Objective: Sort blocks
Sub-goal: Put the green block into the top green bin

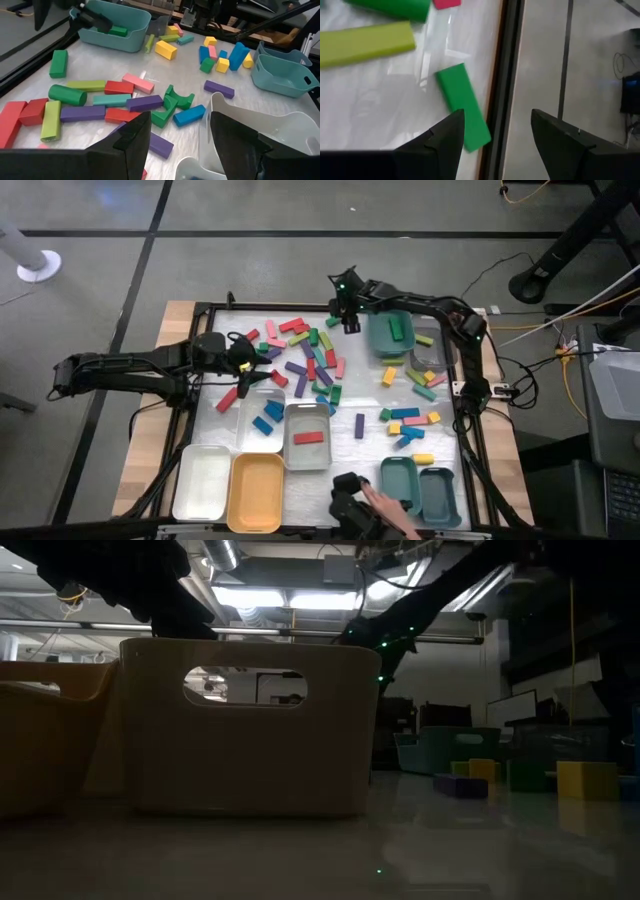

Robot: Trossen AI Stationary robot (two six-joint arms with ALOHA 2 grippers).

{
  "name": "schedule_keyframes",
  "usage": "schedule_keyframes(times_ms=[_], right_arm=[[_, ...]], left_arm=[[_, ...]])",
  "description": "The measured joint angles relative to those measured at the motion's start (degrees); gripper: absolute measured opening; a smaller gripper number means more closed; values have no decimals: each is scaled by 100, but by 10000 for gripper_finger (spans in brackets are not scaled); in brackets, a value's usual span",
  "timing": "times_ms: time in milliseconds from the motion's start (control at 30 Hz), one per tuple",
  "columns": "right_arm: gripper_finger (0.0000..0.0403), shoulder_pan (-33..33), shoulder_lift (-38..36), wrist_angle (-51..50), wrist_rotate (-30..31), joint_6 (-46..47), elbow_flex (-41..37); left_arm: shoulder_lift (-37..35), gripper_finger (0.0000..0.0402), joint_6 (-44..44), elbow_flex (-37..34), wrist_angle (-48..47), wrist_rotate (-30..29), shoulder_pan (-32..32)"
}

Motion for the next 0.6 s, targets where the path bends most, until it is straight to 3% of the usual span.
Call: schedule_keyframes(times_ms=[600], right_arm=[[225, 0, 747, 527, 147, -10, 83]], left_arm=[[2, 194, 140, 0, -4, -4, 1]])
